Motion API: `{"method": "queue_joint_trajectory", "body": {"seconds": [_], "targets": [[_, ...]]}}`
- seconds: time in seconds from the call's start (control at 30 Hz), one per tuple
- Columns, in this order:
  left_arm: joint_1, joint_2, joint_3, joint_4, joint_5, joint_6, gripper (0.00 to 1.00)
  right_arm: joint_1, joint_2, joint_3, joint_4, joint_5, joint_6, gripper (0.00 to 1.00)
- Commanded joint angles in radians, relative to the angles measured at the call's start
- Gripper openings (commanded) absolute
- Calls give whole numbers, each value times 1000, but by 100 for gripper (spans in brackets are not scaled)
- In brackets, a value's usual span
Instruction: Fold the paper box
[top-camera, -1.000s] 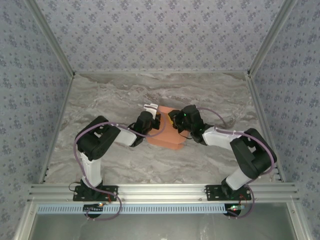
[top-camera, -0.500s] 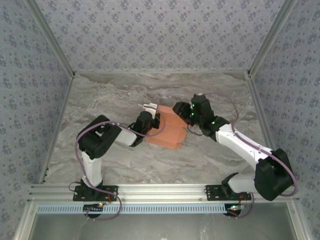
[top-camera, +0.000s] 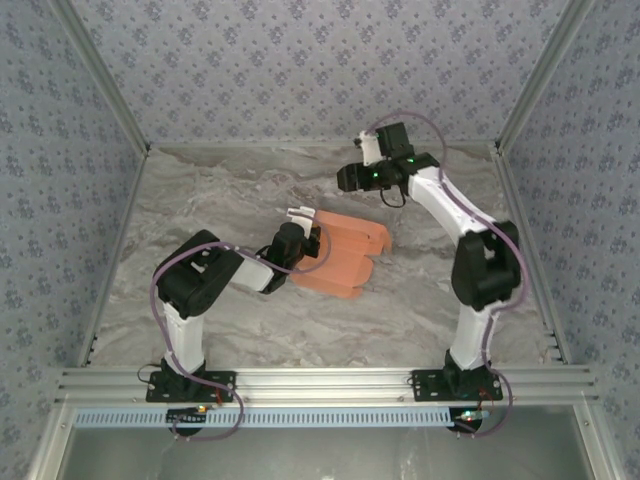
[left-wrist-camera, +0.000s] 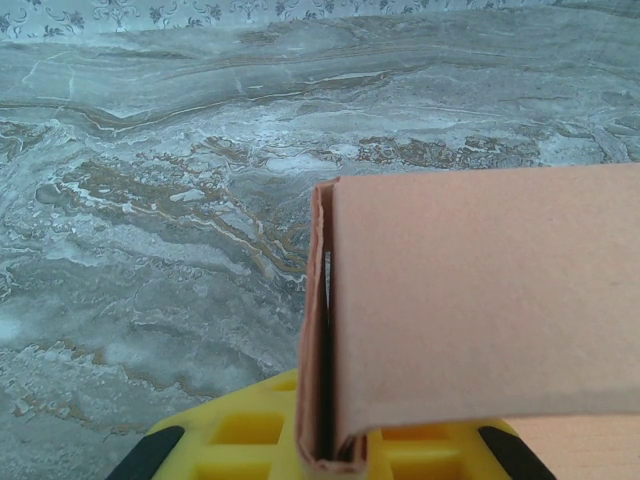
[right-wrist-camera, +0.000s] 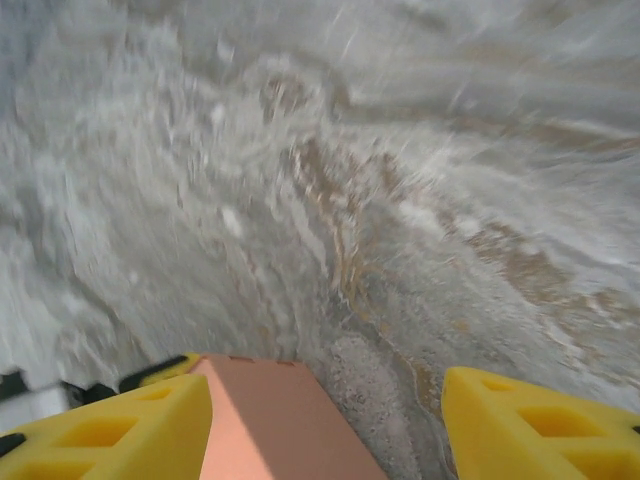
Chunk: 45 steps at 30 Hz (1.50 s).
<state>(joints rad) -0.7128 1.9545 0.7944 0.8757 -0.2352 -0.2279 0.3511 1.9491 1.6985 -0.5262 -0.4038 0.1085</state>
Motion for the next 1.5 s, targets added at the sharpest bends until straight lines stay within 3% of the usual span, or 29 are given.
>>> {"method": "queue_joint_trajectory", "body": {"seconds": [0.0, 0.2, 0.73, 0.97, 1.1, 1.2, 1.3, 1.4, 1.47], "targets": [[5, 16, -12, 22, 2, 15, 13, 3, 80, 104, -179, -181, -157, 65], [5, 7, -18, 29, 6, 28, 16, 9, 142, 85, -225, -348, -229, 60], [5, -77, -99, 84, 49, 43, 23, 49, 151, -42, -177, -188, -285, 53], [16, -225, -249, 189, 113, 23, 50, 54, 148, -56, -168, -177, -280, 52], [103, -257, -263, 151, 192, -25, 62, 48, 148, -48, -171, -183, -263, 52], [151, -199, -268, 257, 235, -4, 66, 45, 145, -43, -173, -199, -249, 51], [163, -97, -238, 388, 328, 37, 69, 45, 143, -49, -165, -219, -236, 51], [183, -46, -190, 388, 421, -21, 70, 42, 145, -53, -161, -234, -231, 51], [181, -23, -167, 372, 519, 16, 69, 41, 145, -54, -165, -234, -230, 51]]}}
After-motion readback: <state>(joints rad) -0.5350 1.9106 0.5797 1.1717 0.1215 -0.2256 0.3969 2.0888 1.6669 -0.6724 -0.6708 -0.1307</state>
